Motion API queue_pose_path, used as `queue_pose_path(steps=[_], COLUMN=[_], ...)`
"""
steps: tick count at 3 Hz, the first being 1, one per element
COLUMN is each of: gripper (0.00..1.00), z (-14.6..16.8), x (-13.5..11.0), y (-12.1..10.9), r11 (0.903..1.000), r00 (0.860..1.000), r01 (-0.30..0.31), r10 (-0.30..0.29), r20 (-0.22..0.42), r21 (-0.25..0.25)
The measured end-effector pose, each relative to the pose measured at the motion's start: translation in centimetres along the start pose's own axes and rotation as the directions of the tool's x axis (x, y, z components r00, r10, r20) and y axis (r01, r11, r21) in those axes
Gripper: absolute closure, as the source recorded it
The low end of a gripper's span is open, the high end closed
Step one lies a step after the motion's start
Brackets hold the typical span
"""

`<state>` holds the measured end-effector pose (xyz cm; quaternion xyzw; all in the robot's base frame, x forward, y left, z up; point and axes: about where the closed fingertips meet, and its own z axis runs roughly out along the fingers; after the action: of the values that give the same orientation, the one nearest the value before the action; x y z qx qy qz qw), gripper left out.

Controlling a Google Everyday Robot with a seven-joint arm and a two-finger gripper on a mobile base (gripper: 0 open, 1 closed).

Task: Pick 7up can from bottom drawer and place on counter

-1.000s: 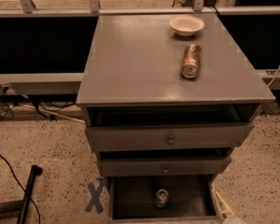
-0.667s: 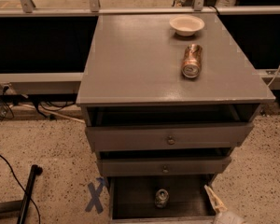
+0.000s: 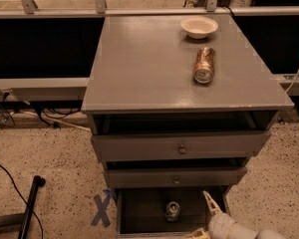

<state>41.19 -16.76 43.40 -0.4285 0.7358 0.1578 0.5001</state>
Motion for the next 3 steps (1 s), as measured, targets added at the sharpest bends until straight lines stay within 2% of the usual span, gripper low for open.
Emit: queue_pose_path(steps=[1,2,3], gripper=[0.00,0.00,0.00], z=[4.1,8.4,10.3], x=[4.4,7.9,8.7], y=[1.5,3.2,3.1], r11=[0.9970,0.9887,0.9854], r00=[0.997,0.989,0.983], r01=[-0.070,-0.139,-0.167], r10=[0.071,0.142,0.169], r20=[0.031,0.052,0.067], r21=[-0.034,-0.056,-0.035])
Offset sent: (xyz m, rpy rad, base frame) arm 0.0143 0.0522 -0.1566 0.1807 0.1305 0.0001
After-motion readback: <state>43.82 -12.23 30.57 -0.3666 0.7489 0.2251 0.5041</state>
